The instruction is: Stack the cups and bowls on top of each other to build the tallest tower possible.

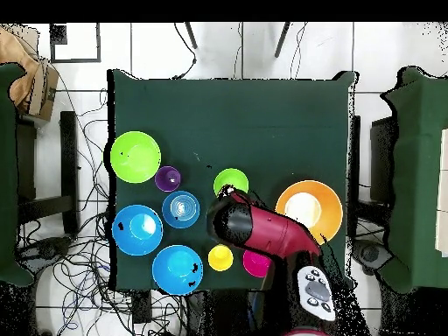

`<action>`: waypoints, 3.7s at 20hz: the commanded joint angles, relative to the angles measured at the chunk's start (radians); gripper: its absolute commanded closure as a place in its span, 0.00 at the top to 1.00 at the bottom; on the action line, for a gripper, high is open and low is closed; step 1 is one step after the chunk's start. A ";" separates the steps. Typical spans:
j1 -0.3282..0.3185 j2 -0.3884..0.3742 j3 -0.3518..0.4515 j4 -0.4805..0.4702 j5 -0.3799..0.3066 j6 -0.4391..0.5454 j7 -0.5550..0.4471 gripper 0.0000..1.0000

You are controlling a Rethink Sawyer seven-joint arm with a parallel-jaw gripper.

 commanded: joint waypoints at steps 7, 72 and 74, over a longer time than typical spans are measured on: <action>-0.021 0.163 0.098 -0.064 -0.011 -0.113 0.113 1.00; -0.015 0.289 0.034 -0.205 -0.027 -0.127 0.075 1.00; -0.013 0.289 0.033 -0.207 -0.027 -0.124 0.074 1.00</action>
